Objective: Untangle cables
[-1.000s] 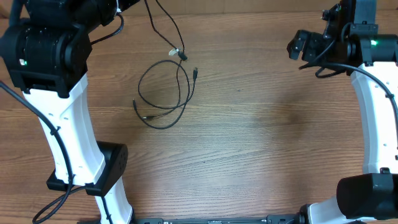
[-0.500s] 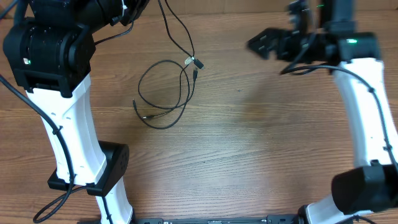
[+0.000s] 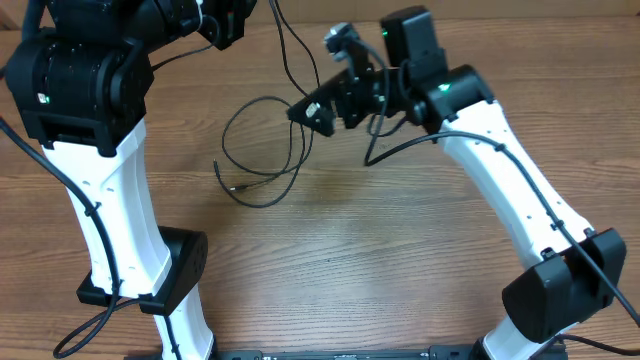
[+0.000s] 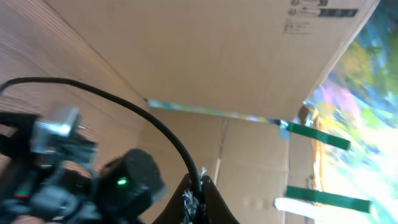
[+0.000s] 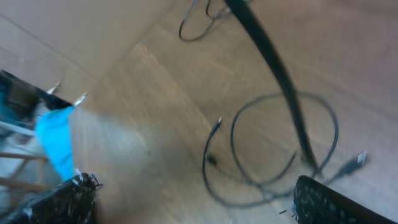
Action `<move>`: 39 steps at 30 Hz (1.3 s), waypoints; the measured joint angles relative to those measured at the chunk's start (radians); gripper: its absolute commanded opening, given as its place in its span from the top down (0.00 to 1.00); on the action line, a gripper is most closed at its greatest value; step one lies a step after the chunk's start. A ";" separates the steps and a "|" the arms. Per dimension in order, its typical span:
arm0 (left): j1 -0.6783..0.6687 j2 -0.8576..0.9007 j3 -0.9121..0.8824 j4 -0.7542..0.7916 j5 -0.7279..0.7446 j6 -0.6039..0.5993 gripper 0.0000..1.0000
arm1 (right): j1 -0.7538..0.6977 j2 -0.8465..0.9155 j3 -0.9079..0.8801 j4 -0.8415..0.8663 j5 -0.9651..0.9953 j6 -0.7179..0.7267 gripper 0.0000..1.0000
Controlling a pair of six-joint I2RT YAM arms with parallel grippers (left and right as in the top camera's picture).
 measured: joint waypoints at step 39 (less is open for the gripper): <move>0.000 0.002 0.000 -0.132 -0.310 0.055 0.87 | 0.008 0.071 -0.001 -0.037 0.211 0.224 0.96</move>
